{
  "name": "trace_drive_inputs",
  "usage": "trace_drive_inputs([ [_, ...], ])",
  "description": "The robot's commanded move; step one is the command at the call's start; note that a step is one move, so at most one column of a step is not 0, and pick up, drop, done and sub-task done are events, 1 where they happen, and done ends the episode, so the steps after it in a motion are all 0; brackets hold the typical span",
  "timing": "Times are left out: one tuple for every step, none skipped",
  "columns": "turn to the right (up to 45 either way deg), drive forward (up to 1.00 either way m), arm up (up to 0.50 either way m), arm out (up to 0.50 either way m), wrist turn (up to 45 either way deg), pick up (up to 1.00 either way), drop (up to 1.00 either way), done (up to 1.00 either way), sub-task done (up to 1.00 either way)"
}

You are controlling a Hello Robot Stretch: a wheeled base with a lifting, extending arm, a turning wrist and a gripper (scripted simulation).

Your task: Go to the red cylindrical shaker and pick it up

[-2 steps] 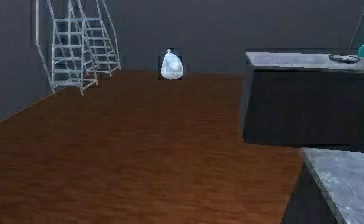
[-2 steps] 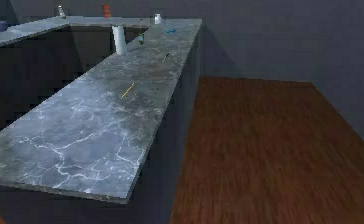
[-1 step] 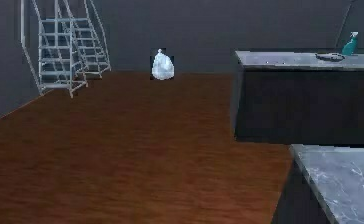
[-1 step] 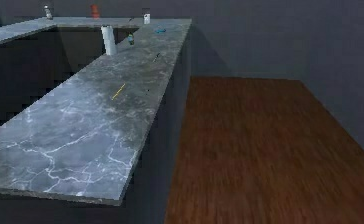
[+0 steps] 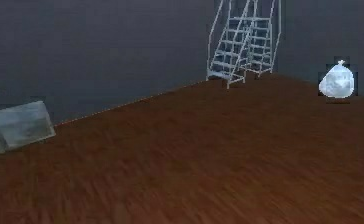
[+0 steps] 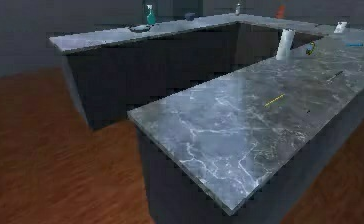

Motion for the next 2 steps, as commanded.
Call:
trace_drive_inputs([
  [-45.0,0.0,0.0,0.0,0.0,0.0,0.0,0.0,0.0],
  [-36.0,0.0,0.0,0.0,0.0,0.0,0.0,0.0,0.0],
])
